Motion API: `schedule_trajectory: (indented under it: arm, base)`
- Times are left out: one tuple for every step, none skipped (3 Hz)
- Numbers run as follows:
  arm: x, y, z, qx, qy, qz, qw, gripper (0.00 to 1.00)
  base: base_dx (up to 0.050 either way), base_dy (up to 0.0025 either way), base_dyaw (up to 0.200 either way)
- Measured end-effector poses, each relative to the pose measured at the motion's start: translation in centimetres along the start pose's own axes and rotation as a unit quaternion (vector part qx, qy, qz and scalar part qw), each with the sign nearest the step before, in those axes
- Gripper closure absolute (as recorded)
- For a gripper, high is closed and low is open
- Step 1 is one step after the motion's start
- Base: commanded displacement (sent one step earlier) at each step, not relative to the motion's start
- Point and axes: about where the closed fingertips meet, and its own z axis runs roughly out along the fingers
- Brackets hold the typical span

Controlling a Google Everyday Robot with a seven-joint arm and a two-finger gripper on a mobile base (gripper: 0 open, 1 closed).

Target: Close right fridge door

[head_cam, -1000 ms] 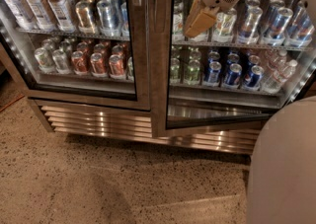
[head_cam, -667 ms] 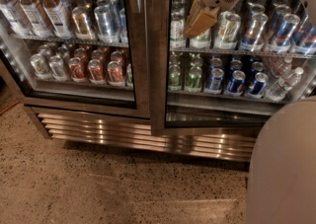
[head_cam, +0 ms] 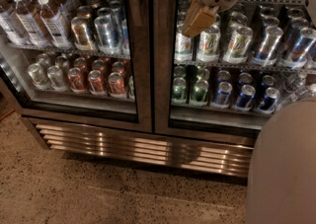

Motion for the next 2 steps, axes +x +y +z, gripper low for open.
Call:
schedule_trajectory:
  arm:
    - [0.0,0.0,0.0,0.0,0.0,0.0,1.0,1.0]
    - [0.0,0.0,0.0,0.0,0.0,0.0,1.0,1.0]
  base:
    - [-0.05,-0.00001,0.0]
    - [-0.05,0.0001,-0.001]
